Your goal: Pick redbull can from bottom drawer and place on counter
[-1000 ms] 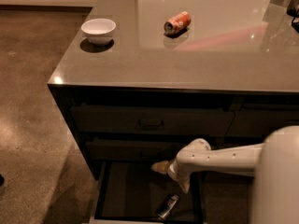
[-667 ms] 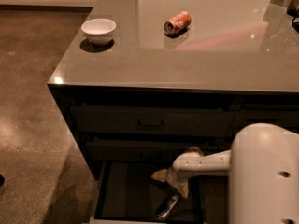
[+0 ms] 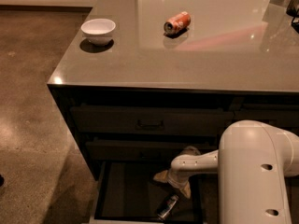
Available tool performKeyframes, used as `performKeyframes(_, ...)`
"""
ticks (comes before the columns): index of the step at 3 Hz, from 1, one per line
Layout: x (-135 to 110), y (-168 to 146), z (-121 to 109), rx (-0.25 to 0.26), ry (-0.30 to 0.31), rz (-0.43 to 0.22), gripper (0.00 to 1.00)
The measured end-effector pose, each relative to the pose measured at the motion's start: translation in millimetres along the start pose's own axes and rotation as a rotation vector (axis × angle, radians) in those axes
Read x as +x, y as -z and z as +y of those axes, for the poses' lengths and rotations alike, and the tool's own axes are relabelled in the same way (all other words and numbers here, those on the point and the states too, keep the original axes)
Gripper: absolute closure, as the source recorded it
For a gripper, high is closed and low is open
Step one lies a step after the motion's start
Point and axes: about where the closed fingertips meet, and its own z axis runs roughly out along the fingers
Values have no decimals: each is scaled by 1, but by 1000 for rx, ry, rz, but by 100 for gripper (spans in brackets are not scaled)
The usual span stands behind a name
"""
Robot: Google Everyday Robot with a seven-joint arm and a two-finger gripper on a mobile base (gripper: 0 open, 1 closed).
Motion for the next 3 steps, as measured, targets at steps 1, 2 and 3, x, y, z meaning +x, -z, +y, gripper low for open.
performKeyframes(1, -5, -26, 5, -4, -11, -18, 0)
performKeyframes(2, -17, -69, 16, -22, -19, -46, 0)
performKeyframes(3, -28, -113, 26, -51, -39, -63, 2)
